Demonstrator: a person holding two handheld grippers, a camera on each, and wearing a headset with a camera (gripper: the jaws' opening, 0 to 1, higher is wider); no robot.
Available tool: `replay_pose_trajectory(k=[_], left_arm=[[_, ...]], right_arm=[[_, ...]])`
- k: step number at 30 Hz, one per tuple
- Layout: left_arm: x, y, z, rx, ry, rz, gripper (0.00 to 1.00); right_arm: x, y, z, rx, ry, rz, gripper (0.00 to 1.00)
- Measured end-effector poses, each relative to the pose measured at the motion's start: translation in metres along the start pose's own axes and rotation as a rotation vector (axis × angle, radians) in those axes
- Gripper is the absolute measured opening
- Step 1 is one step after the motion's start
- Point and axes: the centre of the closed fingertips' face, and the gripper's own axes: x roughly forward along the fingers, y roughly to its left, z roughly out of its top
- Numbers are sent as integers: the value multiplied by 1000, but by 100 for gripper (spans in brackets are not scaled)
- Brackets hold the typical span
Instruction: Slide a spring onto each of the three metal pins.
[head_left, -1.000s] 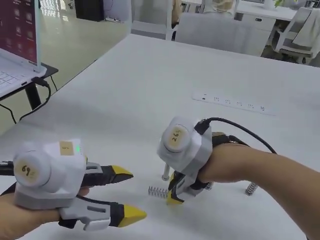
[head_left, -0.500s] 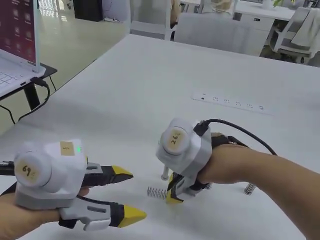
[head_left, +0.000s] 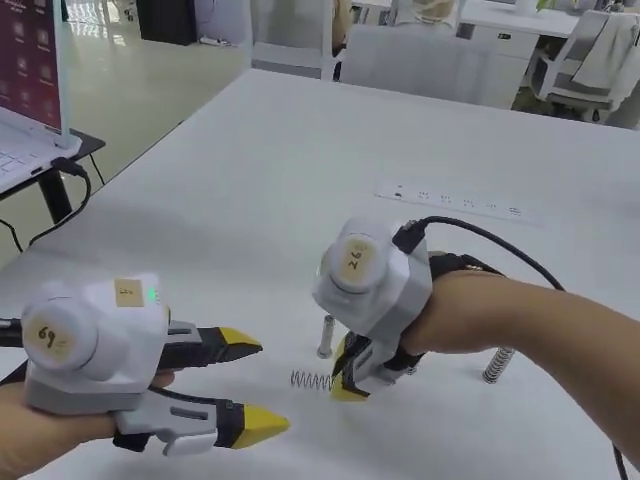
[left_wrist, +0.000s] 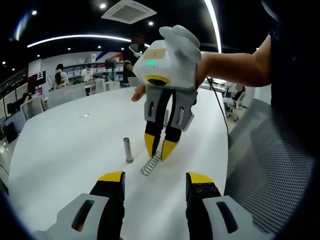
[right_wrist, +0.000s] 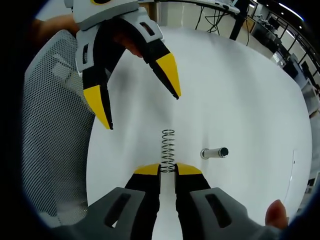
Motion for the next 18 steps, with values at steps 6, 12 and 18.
replay_pose_trajectory(k=[6,12,18], left_arm=[[1,-3,7,17,-6,-9,42],[3,-6,12,41,-4,-22,41],[4,-10,20,65,-9,-34,38]], right_arm=[[-14,7,3,-19,-7,8,8],[-27,11,6,-39,-14,5,8],[-37,14,9,-63,-24,-3,8]])
